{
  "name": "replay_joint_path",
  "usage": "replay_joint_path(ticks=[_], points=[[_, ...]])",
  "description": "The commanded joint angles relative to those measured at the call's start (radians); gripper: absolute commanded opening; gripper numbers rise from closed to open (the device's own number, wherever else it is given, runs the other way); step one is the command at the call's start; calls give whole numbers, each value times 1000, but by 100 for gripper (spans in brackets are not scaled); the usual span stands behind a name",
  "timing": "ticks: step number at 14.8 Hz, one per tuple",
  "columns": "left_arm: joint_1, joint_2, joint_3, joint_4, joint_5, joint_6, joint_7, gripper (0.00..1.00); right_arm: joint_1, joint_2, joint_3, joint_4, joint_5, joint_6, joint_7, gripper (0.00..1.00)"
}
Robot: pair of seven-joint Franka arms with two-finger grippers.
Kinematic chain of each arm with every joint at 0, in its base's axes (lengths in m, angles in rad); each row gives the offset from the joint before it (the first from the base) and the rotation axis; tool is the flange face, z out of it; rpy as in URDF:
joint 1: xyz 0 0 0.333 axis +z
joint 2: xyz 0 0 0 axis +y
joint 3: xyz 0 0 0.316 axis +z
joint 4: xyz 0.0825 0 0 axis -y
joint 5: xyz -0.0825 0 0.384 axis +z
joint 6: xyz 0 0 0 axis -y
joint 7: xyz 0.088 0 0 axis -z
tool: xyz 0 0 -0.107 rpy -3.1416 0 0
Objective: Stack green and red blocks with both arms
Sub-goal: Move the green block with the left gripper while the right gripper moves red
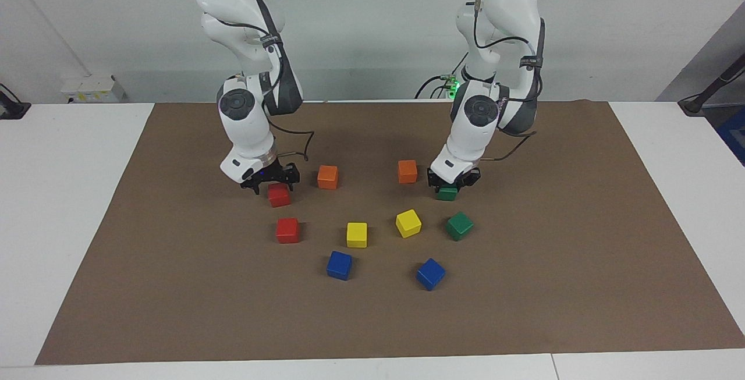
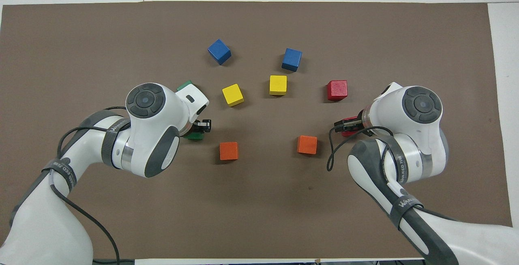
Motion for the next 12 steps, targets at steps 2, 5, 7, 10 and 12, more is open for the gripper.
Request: replay_joint_path(ticks=[2, 5, 7, 10, 12], points=[[35, -17, 14, 27, -23, -67, 28, 0, 18, 11, 0, -12, -3, 39, 26, 100], [136, -27, 14, 153, -23, -261, 152, 0, 21, 10, -2, -14, -3, 37, 26, 87], [216, -22, 17, 211, -23, -307, 253, 0, 21, 10, -2, -14, -3, 25, 24, 28], [332, -13, 18, 213, -15, -245, 368, 0, 24, 5, -2, -6, -3, 19, 32, 0], [400, -8, 18, 216, -8, -204, 399, 0, 20, -8, -5, 38, -3, -36, 60, 0]])
